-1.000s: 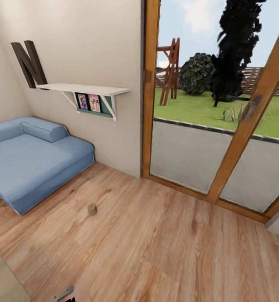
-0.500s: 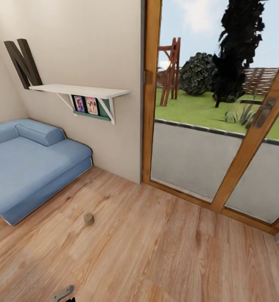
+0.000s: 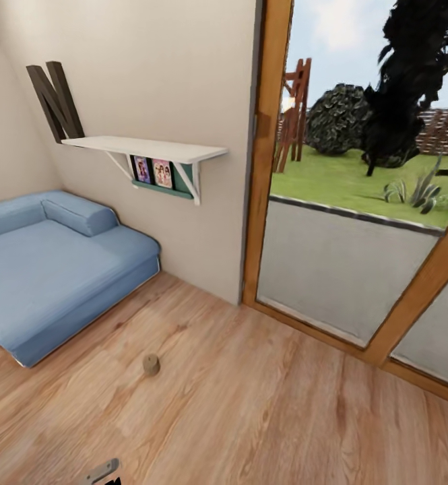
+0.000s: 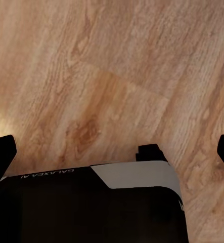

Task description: Place each of the two pumpkins and all three candles from the living room inside a cabinet in the living room (use any cabinet), then make sure every cabinet is closed, and position the cauldron so it is next to a table in the living room.

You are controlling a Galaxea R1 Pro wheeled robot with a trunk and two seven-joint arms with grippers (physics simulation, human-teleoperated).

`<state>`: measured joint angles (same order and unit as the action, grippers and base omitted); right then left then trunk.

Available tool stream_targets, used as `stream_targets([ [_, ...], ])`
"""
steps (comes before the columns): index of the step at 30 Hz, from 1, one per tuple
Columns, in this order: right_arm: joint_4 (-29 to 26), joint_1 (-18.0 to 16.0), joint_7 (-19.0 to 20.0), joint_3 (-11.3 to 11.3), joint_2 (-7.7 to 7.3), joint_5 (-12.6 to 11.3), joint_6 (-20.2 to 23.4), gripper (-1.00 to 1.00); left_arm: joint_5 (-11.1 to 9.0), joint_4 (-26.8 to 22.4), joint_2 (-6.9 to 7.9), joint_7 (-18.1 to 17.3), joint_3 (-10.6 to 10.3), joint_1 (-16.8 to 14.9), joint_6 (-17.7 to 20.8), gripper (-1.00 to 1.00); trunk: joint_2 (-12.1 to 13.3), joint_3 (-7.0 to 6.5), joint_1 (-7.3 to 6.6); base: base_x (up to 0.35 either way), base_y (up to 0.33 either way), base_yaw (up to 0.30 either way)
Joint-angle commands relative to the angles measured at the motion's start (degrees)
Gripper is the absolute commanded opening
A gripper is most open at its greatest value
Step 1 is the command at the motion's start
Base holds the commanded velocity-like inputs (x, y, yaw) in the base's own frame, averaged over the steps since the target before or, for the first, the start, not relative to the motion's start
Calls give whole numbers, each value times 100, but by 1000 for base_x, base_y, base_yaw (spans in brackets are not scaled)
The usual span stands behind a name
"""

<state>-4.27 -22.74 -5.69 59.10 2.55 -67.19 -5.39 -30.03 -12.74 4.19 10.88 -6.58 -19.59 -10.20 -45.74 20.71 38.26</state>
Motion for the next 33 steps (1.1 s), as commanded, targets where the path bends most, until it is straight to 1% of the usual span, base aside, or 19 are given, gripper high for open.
stream_targets([
  [1,-5,-2,-28,49,0,-49,-15,100,-38,0,3,29,-51,-3,-16,100,-4,6,4,318,137,270],
  [15,-4,0,-28,51,0,-48,-15,100,-38,0,3,29,-46,-3,-17,100,-4,6,4,308,157,285],
  [21,-8,-2,-22,49,-7,-53,-15,100,-38,0,3,29,-48,-1,-17,100,-4,6,4,320,41,278],
  [25,-5,-2,-22,49,-2,-52,-15,100,-38,0,3,29,-47,-2,-17,100,-4,6,4,327,3,83],
  [33,-9,-1,-23,49,0,-54,-15,100,-38,0,3,29,-47,-2,-17,100,-4,6,4,328,0,8],
])
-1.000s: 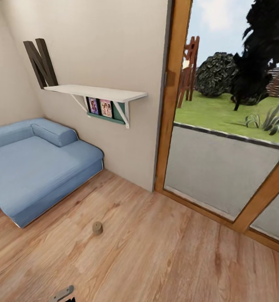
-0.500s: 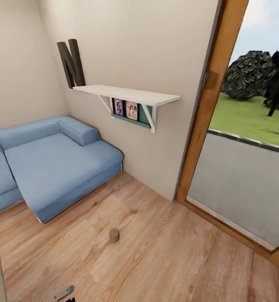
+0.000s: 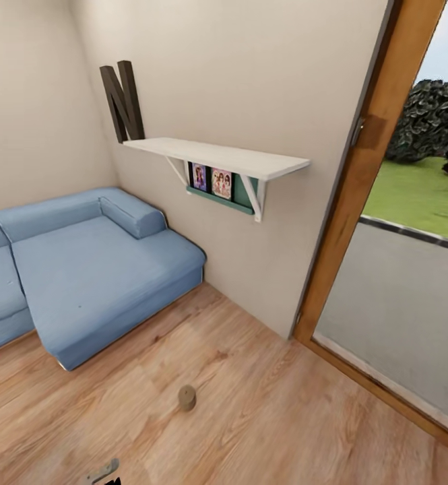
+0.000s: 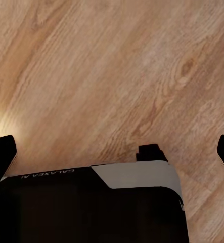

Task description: Place each of the two pumpkins and all three candles from the living room inside a cabinet in the living room (use any cabinet), then make sure every cabinet is closed, and position the cauldron so it is next to a table in the living room.

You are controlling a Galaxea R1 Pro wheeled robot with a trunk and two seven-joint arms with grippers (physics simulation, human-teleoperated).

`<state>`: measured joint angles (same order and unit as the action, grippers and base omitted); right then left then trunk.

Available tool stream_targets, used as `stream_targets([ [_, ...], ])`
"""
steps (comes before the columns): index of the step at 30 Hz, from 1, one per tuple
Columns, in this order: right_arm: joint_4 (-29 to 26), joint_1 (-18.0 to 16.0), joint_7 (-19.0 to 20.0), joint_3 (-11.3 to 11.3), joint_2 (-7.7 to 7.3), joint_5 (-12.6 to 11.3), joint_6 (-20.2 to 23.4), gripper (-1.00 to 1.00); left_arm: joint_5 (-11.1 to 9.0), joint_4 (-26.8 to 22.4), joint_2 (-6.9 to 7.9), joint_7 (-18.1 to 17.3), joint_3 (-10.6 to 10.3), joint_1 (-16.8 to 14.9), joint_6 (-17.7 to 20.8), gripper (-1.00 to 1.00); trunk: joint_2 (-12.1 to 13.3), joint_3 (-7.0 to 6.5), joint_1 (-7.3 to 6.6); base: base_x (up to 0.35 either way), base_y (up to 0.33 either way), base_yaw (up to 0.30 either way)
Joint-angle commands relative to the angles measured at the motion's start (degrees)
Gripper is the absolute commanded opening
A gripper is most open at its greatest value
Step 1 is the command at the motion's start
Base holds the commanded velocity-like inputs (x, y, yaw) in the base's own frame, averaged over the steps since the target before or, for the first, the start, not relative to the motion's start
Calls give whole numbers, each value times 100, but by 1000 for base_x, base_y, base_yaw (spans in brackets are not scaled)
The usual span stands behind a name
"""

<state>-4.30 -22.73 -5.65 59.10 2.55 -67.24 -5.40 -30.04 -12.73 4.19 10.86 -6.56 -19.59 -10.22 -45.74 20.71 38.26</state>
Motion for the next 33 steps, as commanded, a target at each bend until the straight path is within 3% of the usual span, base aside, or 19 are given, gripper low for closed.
stream_targets([
  [1,-3,-3,-27,49,0,-49,-14,100,-37,-2,3,30,-50,-2,-15,100,-4,6,4,328,0,1],
  [18,-2,-4,-27,49,-9,-52,-14,100,-37,-2,3,30,-47,-2,-15,100,-4,6,4,325,11,-49],
  [33,-8,-2,-33,79,0,-39,-24,100,-55,-2,3,13,-47,-1,-15,100,-4,6,4,193,155,-75],
])
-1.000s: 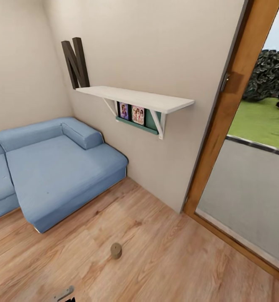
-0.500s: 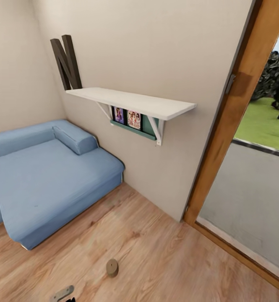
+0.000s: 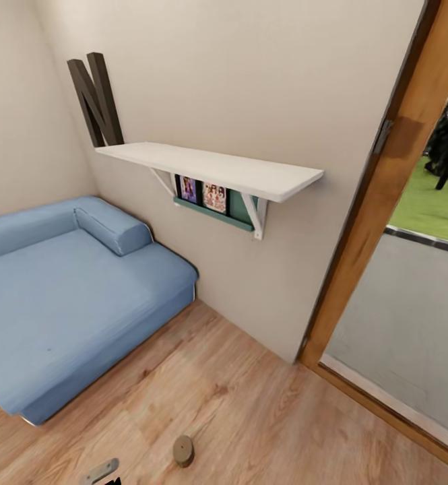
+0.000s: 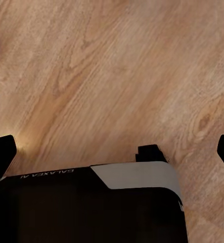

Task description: Place each of the two pumpkins and all three candles from the living room inside a cabinet in the living room (use any cabinet), then make sure every cabinet is closed, and position the cauldron so it is next to a table in the living room.

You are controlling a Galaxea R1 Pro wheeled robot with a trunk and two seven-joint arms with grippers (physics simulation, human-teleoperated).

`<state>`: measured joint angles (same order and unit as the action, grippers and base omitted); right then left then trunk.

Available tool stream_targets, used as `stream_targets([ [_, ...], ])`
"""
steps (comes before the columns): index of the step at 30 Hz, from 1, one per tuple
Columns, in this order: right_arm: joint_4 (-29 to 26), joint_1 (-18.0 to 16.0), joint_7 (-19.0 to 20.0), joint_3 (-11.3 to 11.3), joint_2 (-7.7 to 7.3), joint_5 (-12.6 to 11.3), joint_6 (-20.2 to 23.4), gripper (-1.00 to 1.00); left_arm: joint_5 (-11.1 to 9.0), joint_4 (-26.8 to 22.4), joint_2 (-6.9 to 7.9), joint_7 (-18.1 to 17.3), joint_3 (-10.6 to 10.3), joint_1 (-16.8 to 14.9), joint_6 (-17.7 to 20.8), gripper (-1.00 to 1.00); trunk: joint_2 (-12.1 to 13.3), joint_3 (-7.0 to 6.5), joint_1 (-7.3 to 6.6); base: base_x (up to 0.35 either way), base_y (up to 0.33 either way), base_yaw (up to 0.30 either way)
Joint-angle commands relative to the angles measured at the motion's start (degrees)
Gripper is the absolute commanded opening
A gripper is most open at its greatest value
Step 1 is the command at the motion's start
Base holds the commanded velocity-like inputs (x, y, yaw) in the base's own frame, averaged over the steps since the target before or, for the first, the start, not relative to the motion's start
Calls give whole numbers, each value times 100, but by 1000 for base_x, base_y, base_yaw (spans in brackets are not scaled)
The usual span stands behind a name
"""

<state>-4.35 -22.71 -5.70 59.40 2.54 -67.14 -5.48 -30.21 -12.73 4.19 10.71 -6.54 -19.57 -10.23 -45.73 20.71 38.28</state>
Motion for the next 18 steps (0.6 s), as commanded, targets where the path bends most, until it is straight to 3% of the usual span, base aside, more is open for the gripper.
stream_targets([
  [1,-4,-4,-28,62,1,-44,-17,100,-40,-1,3,28,-49,-3,-14,100,-5,6,2,153,253,-1],
  [6,2,-4,-36,94,-2,-29,-22,100,-44,-1,3,28,-49,-3,-14,100,-5,6,2,255,134,32],
  [18,4,-5,-37,98,-5,-27,-23,100,-20,-1,3,28,-49,-3,-17,100,-5,6,2,179,7,267],
])
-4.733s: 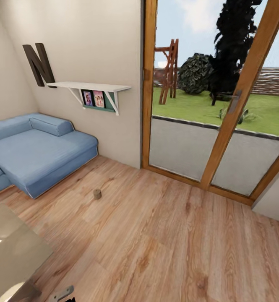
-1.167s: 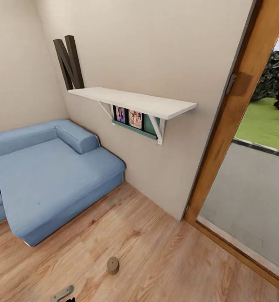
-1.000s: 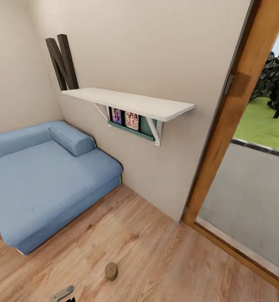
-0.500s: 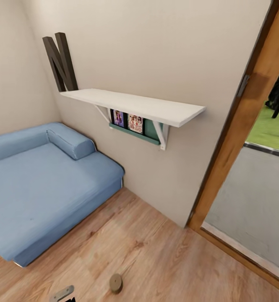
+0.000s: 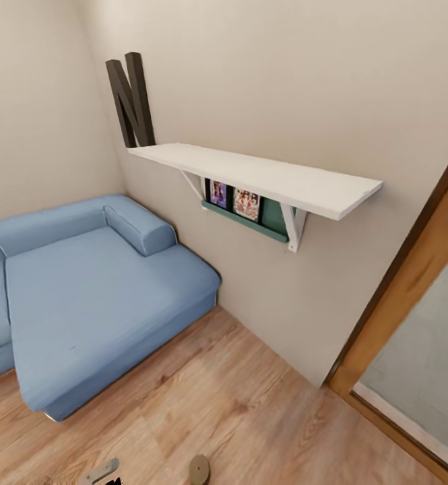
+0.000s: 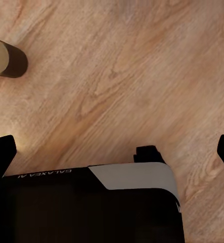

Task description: Place each of the two pumpkins and all three candles from the living room inside a cabinet in the living room (use any cabinet), then make sure every cabinet is closed, and position the cauldron so it is next to a table in the living room.

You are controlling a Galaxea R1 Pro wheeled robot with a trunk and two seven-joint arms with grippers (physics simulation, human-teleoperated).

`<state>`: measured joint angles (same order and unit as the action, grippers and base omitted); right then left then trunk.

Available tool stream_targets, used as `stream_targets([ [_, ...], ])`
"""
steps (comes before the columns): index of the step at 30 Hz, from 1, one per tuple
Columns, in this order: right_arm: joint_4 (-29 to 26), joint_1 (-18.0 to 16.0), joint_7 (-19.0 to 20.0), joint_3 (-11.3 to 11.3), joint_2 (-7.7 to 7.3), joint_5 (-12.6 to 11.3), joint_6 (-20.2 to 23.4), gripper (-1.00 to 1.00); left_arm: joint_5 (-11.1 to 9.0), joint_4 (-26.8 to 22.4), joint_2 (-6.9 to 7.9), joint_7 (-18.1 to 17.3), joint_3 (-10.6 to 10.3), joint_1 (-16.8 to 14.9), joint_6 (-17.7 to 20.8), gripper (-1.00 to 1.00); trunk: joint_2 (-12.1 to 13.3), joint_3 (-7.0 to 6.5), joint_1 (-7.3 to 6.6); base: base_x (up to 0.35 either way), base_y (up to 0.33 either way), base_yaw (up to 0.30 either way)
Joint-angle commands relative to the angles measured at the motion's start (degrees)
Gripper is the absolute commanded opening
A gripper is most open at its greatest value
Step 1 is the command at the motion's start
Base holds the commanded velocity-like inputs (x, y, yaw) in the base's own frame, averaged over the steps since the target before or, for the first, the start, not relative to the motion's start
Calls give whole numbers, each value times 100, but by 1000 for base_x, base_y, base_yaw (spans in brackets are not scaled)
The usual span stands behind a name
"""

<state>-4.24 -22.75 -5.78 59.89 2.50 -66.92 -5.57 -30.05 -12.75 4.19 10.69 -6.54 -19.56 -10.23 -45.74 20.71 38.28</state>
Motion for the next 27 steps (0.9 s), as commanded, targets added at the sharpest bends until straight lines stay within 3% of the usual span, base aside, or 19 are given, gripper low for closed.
stream_targets([
  [1,-8,-2,-28,49,-1,-49,-14,100,-40,0,2,30,-49,-4,-17,100,-4,6,2,117,0,287],
  [27,-24,-2,-163,57,-3,-49,-14,100,-45,0,2,30,-49,-4,-16,100,-4,6,2,17,0,287],
])
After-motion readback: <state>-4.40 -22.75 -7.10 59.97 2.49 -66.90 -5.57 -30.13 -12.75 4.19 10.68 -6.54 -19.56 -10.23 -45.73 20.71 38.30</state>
